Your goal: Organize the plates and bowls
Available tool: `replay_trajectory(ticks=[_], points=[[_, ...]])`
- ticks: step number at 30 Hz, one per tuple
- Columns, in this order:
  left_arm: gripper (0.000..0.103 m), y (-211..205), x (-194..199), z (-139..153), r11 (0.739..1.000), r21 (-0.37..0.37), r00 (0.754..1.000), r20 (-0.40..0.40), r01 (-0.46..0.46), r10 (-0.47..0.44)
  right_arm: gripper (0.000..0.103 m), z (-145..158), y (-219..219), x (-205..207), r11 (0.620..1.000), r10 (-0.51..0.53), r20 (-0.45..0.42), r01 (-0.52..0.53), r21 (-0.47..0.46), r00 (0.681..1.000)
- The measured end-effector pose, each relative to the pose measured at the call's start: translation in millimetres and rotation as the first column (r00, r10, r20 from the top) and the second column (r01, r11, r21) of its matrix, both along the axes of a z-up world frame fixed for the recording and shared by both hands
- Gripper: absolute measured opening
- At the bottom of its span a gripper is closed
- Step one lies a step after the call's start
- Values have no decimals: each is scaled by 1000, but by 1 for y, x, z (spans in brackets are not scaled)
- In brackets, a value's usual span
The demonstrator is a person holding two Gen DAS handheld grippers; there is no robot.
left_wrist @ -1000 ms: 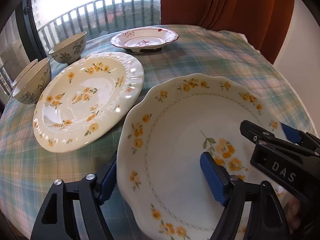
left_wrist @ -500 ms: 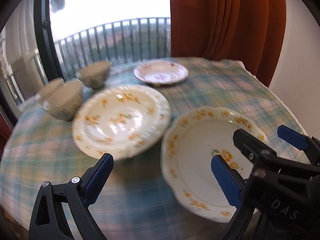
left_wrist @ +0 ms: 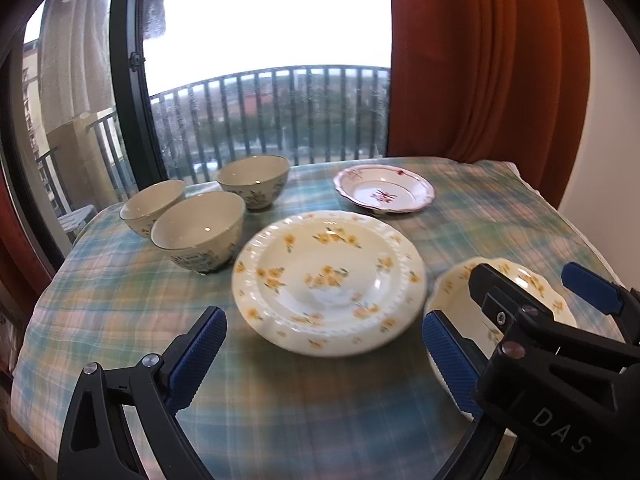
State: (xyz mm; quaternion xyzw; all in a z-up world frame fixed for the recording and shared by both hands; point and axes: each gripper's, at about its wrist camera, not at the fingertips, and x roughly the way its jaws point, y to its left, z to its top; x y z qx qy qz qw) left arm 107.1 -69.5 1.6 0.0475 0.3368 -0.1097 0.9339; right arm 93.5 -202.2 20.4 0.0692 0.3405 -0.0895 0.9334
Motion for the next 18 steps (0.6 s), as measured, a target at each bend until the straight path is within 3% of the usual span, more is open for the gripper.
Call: replay_trajectory(ticks=[4, 6, 8, 18], points=[[99, 6, 16, -1, 1000, -22, 1000, -4, -11, 11, 95, 3, 7, 15, 999, 29, 11, -29, -16, 1000], [99, 6, 24, -2, 1000, -16, 1000, -1, -22, 22, 102, 4, 10, 25, 998, 45, 19, -44, -45, 999], [99, 6, 34, -3, 999, -11, 999, -6, -33, 33, 102, 2, 13, 39, 996, 56, 8, -55, -63, 998], [99, 10, 88, -20, 996, -6, 992, -90, -94, 93, 102, -20, 14, 110, 984, 176, -45, -175, 16, 983]])
